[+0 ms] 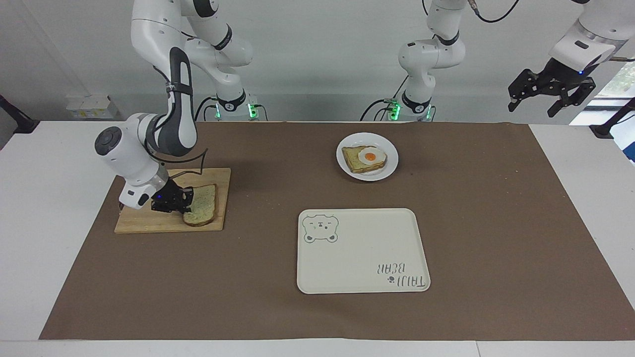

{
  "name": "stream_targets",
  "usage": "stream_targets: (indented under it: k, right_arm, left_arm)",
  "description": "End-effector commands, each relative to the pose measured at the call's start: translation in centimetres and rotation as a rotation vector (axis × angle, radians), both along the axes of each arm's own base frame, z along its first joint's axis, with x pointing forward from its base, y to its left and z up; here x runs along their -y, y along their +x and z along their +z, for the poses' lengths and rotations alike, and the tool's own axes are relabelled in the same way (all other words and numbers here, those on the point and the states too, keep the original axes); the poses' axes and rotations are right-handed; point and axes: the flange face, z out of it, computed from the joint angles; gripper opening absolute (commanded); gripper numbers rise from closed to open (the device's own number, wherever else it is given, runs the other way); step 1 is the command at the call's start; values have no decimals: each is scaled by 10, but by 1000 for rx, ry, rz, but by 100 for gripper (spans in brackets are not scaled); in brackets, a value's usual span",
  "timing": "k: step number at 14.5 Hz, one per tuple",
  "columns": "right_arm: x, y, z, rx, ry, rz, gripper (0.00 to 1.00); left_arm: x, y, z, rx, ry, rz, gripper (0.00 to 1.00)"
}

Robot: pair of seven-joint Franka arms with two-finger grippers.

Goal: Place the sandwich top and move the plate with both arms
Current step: 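Lift the bread slice off the board with the right gripper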

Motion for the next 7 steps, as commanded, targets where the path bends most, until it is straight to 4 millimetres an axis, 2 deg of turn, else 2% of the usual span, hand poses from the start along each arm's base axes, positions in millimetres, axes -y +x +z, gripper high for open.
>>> stream_targets:
  k: [1,4,7]
  right_arm:
    - [-2,7,34,12,10,2,0]
    - [-12,10,61,4,22,-10,0]
    - [-55,16,86,3,28,-43,0]
  left_arm:
    - [-2,-5,6,-3,5,-5,100]
    - [-2,-5,6,-3,5,-5,100]
    - [-2,-5,6,-3,5,-5,100]
